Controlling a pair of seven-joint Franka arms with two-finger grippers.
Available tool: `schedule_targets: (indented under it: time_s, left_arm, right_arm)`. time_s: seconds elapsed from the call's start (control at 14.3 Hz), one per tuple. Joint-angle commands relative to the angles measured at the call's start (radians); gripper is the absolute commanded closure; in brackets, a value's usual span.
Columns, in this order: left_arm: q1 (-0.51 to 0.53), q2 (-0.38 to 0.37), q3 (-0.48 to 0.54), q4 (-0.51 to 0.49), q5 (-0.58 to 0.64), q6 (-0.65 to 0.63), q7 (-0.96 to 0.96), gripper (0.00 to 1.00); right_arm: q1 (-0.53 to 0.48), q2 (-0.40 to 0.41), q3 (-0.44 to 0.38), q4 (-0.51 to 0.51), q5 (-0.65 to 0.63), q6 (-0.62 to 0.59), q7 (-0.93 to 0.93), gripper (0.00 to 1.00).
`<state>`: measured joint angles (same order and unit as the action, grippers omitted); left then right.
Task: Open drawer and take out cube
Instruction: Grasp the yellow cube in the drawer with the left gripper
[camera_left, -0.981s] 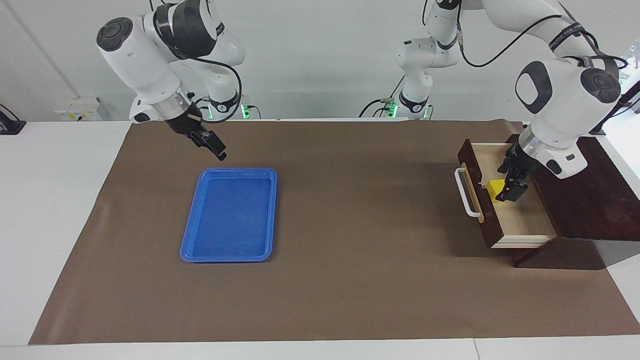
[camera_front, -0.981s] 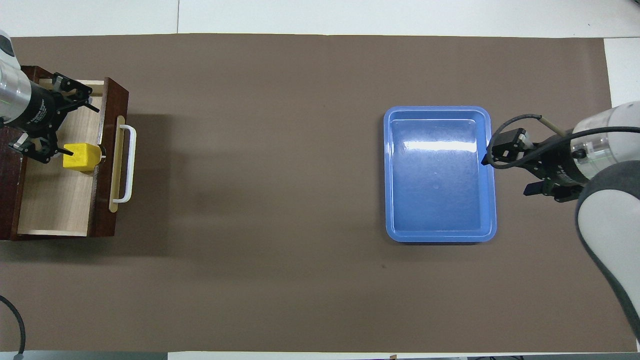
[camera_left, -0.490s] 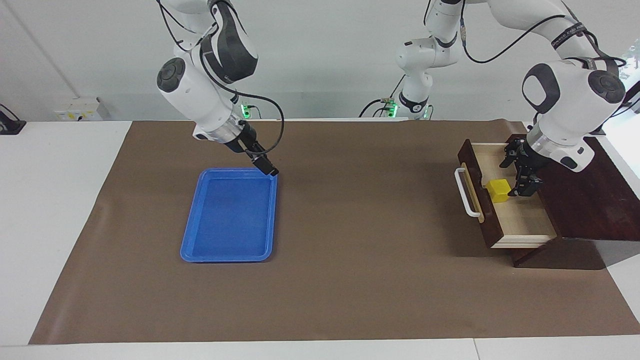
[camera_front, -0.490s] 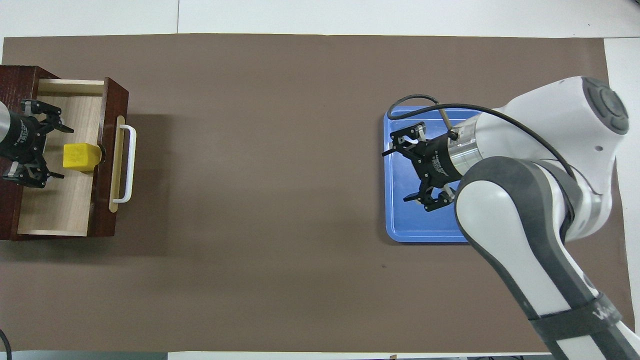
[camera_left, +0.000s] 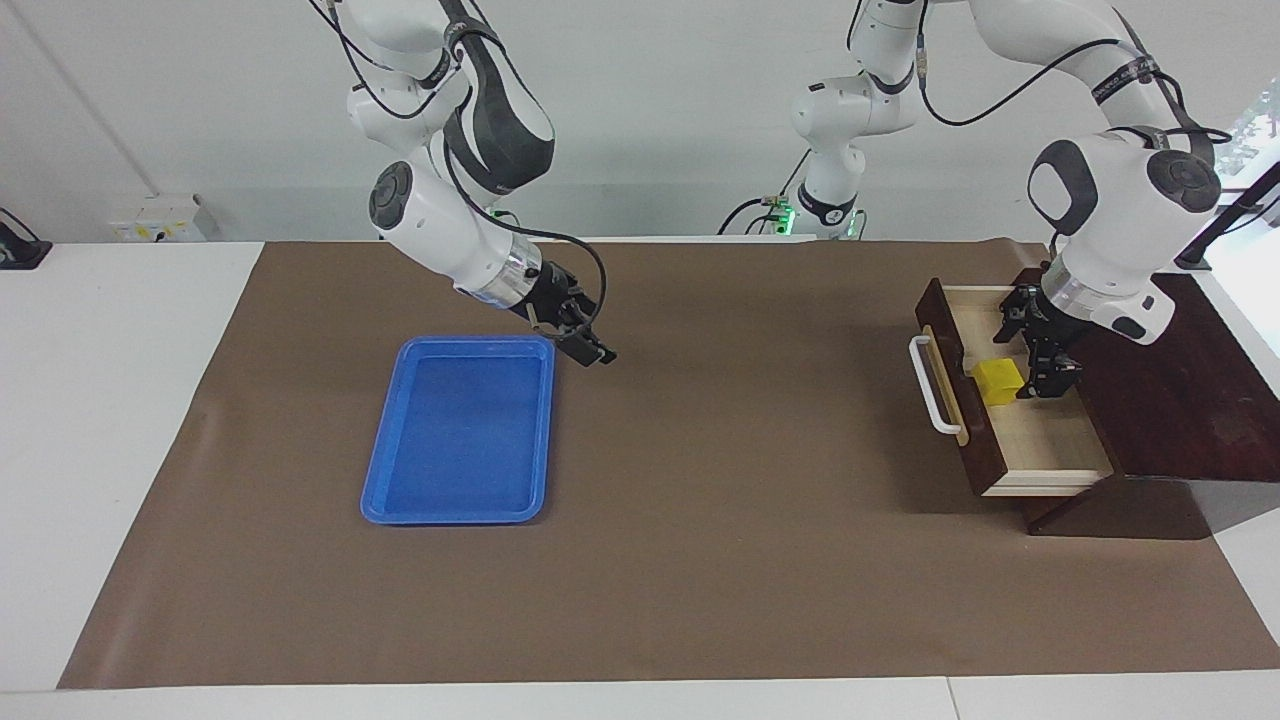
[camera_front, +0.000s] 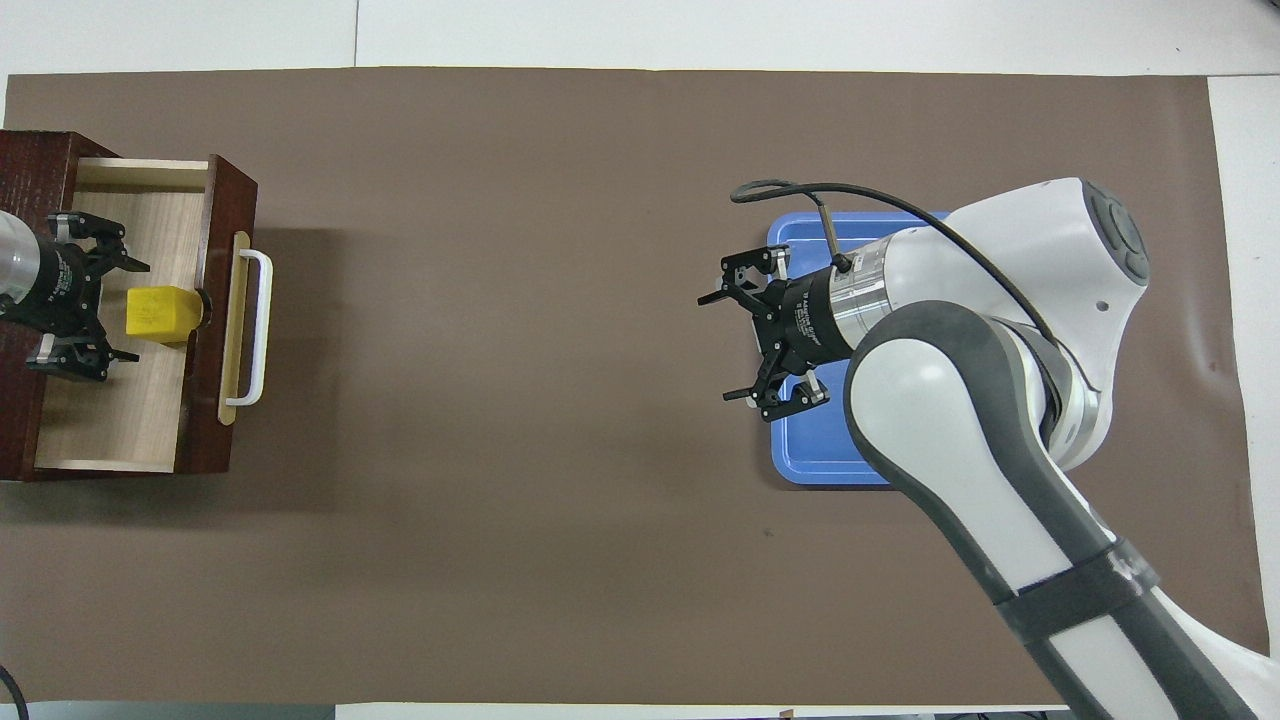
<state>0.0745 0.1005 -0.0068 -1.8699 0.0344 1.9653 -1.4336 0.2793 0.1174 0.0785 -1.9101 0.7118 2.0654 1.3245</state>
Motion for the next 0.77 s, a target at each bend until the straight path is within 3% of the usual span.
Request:
schedule_targets:
  time_s: [0.0,0.21,0.35,0.56,0.7]
  left_arm:
    - [0.014,-0.033,-0.002,-0.069,0.019,0.056,-0.028,0.00]
    - [0.016,-0.035,-0.002,-0.083,0.018,0.058,-0.030,0.00]
    - [0.016,-0.036,-0.002,-0.086,0.019,0.061,-0.037,0.07]
    - [0.016,-0.038,-0.004,-0.091,0.019,0.070,-0.041,0.28]
    - [0.015,-0.038,-0.004,-0.089,0.019,0.072,-0.039,0.50]
  right_arm:
    - [0.003,-0.016,-0.002,-0.020,0.023,0.021,0.012,0.00]
    - [0.001,-0.016,-0.002,-0.020,0.021,0.021,0.010,0.00]
    - [0.001,-0.016,-0.003,-0.020,0.023,0.021,0.009,0.00]
    - [0.000,-0.015,-0.003,-0.018,0.021,0.021,0.008,0.00]
    - [0.000,-0.015,-0.003,-0.018,0.021,0.022,0.008,0.00]
